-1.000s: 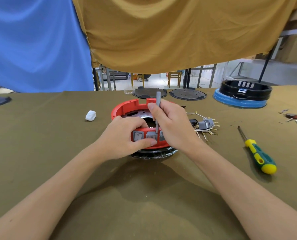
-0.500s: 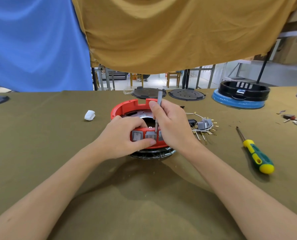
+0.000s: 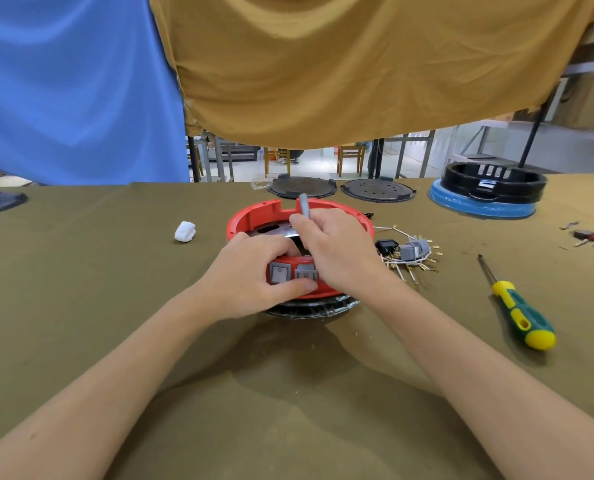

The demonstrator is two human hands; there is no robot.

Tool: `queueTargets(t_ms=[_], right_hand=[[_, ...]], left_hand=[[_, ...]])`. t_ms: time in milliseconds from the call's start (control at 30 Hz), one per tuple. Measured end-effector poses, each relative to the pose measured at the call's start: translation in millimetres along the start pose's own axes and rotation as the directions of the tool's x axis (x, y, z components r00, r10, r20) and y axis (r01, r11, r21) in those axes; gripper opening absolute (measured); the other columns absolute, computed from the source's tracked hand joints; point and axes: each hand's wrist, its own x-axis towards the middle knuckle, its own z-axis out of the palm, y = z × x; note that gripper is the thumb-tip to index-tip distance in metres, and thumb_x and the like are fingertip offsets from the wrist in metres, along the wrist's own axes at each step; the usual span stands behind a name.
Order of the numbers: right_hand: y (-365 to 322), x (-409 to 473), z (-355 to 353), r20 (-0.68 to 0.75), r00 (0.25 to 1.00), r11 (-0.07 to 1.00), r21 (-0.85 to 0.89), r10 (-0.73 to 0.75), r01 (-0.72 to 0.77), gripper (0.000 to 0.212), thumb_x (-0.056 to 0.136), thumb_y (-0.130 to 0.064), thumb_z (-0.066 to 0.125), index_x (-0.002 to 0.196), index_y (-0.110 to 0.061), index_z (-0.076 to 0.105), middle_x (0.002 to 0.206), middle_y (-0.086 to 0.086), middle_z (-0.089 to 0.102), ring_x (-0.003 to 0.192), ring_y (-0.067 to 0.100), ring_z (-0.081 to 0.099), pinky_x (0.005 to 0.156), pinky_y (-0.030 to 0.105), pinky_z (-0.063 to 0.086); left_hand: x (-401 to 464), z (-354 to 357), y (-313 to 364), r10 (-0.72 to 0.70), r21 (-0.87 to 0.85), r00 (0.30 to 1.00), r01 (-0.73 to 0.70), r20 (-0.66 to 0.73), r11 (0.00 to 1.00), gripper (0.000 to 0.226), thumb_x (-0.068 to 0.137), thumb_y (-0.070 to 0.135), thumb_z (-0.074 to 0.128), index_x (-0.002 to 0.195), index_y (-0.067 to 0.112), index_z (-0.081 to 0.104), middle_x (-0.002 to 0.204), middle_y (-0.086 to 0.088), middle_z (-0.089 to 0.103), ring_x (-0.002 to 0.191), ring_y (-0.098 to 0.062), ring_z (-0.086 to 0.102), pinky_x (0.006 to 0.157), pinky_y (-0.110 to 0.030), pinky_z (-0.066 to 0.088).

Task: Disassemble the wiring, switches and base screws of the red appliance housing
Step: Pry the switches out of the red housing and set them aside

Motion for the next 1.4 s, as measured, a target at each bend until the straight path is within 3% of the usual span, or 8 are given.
queueTargets(t_ms=[100,267,400,700,867,1100,1300,1400], right_hand=[[2,-3,3,-0.050,0.998,1.000,-0.011,-0.023,0.023,0.047,0.105,-0.032,0.044,0.061,-0.019,0.041,0.055,-0.008,0.039,0.051,0.010,0.035,0.058,0.033,0.031],[6,-6,0,-0.204,0.979,0.954,0.295,0.011,0.050,0.042,0.106,-0.031,0.046,0.070,-0.010,0.051,0.056,-0.009,0.043,0.052,0.005,0.038,0.053,0.022,0.033],[4,-10,0,-0.168,0.982,0.922,0.360,-0.086,0.143,0.037,0.106,-0.029,0.046,0.072,-0.017,0.054,0.051,-0.018,0.046,0.050,0.003,0.042,0.052,0.014,0.033],[3,-8,1,-0.009,0.978,0.971,0.117,-0.207,0.207,0.033,0.105,-0.032,0.045,0.074,-0.023,0.050,0.062,-0.011,0.047,0.056,0.004,0.047,0.054,0.021,0.038],[-6,1,6,0.077,0.983,0.985,-0.043,-0.165,0.169,0.038,0.106,-0.033,0.044,0.069,-0.024,0.047,0.060,-0.008,0.046,0.054,0.006,0.042,0.055,0.025,0.035],[-11,6,5,0.088,0.990,0.994,-0.020,-0.108,0.110,0.040,0.106,-0.032,0.042,0.072,-0.012,0.051,0.063,-0.001,0.046,0.060,0.016,0.043,0.066,0.047,0.042],[3,-2,1,-0.100,0.992,0.946,0.307,-0.081,0.108,0.041,0.105,-0.031,0.047,0.072,-0.008,0.054,0.054,-0.012,0.041,0.050,0.005,0.036,0.051,0.023,0.032],[14,-1,-8,-0.168,0.986,0.907,0.414,-0.001,0.071,0.041,0.105,-0.033,0.047,0.075,-0.006,0.057,0.054,-0.009,0.042,0.050,0.011,0.038,0.051,0.027,0.033]], left_hand=[[-1,0,-1,-0.001,-0.002,1.000,0.001,-0.003,1.000,0.053,0.076,0.071,0.049,0.095,0.025,0.067,0.084,0.015,0.066,0.077,-0.005,0.060,0.077,-0.030,0.042],[-1,0,0,-0.007,0.013,1.000,0.007,-0.012,1.000,0.043,0.075,0.070,0.051,0.084,0.029,0.061,0.075,0.016,0.062,0.072,-0.004,0.059,0.074,-0.027,0.040],[-1,-1,2,-0.006,0.020,1.000,0.007,-0.022,1.000,0.029,0.078,0.066,0.058,0.076,0.037,0.053,0.068,0.018,0.056,0.066,-0.004,0.055,0.068,-0.024,0.035],[0,-1,1,0.029,-0.047,1.000,-0.029,-0.004,0.998,0.048,0.080,0.065,0.056,0.090,0.021,0.068,0.075,0.008,0.067,0.068,-0.011,0.061,0.065,-0.029,0.045],[0,0,0,0.029,-0.067,0.999,-0.031,-0.024,0.997,0.039,0.077,0.067,0.055,0.095,0.032,0.065,0.085,0.017,0.069,0.079,0.002,0.061,0.069,-0.014,0.040],[-1,-2,4,0.062,-0.085,0.998,-0.064,-0.024,0.994,0.024,0.079,0.063,0.060,0.094,0.044,0.058,0.080,0.030,0.062,0.077,0.006,0.062,0.065,-0.007,0.039],[-1,-5,1,0.035,-0.056,0.999,-0.033,0.025,0.998,0.034,0.082,0.057,0.056,0.084,0.024,0.062,0.071,0.010,0.061,0.069,-0.011,0.057,0.064,-0.029,0.041],[-3,-13,0,-0.008,-0.132,0.992,0.025,0.128,0.991,0.033,0.079,0.046,0.045,0.094,0.024,0.065,0.082,0.010,0.066,0.077,-0.011,0.061,0.068,-0.033,0.047]])
